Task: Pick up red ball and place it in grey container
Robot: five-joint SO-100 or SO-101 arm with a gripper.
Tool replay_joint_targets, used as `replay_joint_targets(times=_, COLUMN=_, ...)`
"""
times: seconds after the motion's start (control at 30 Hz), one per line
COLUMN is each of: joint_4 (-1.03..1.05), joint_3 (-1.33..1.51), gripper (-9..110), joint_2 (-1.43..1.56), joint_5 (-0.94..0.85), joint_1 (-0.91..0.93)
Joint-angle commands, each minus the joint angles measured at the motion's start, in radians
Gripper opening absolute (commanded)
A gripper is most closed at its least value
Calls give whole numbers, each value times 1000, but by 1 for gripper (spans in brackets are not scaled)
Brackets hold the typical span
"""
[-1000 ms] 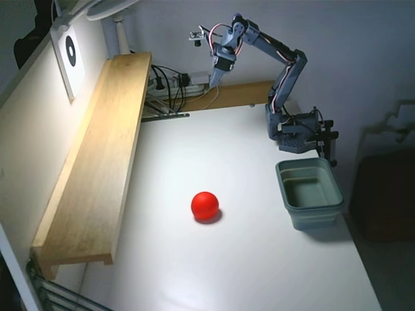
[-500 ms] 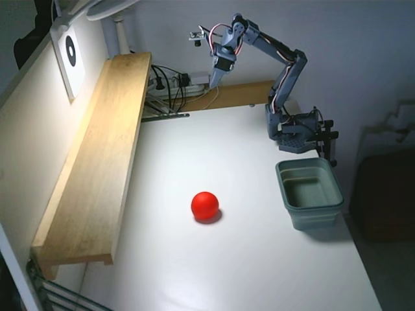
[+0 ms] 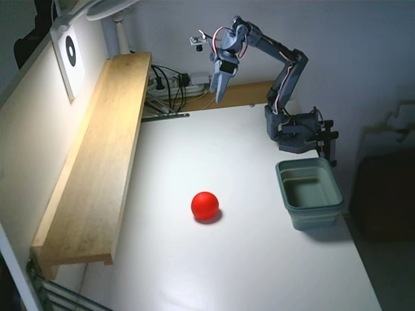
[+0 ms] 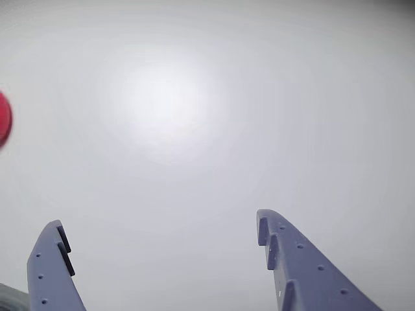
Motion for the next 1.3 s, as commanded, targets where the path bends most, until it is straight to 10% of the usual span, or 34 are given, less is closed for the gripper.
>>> replay_joint_targets(times=0.0, joint_4=6, joint_3=12, gripper=38, joint_2=29, joint_5=5, joint_1=-100)
replay_joint_targets(times=0.4, joint_4=6, joint_3=12, gripper=38, joint_2=29, joint_5=5, joint_1=-443)
replay_joint_targets(times=1.27, joint_4=-99, joint_3=-391, gripper=38, joint_2=-540, joint_5=5, joint_1=-452)
